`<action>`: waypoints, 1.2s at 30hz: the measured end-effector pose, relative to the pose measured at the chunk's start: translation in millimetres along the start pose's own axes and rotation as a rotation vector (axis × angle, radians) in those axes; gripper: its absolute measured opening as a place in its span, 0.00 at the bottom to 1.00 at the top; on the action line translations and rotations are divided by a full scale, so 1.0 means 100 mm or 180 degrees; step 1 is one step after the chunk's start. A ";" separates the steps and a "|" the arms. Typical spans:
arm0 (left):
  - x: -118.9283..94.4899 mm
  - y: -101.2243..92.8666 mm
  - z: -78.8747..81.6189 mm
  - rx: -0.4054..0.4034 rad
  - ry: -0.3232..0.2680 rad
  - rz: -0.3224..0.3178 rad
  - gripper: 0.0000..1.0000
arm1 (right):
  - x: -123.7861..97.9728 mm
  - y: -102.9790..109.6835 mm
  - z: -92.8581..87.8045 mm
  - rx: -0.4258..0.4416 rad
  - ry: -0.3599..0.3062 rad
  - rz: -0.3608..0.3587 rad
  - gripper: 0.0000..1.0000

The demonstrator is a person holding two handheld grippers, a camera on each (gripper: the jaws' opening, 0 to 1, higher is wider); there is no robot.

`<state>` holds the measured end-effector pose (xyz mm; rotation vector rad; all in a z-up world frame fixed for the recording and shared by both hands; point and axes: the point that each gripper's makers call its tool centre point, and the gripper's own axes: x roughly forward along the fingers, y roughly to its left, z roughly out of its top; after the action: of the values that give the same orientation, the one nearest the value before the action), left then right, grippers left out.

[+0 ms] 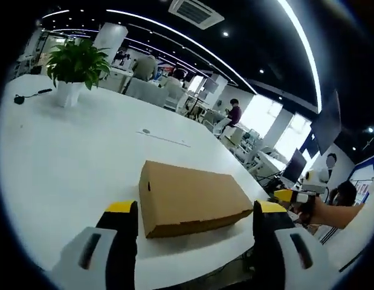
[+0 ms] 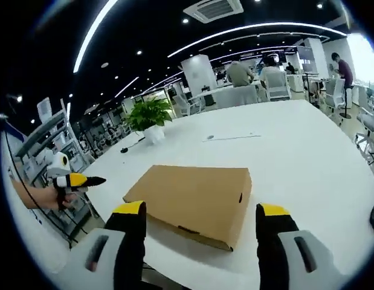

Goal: Operate the shoe box by opening the lid, removing the specified soft item, and placing it in the target area until the item is outside and the box remains undamaged.

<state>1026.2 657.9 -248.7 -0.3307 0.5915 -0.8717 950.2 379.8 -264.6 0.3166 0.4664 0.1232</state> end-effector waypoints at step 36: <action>0.13 0.53 -0.17 -0.2231 -0.0388 0.0191 0.75 | -0.10 -0.26 0.04 0.1797 -0.0572 0.0109 0.42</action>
<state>1054.8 679.4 -292.6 -0.9875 0.7781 -0.5573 944.3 352.3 -265.4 0.8822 0.3097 -0.0072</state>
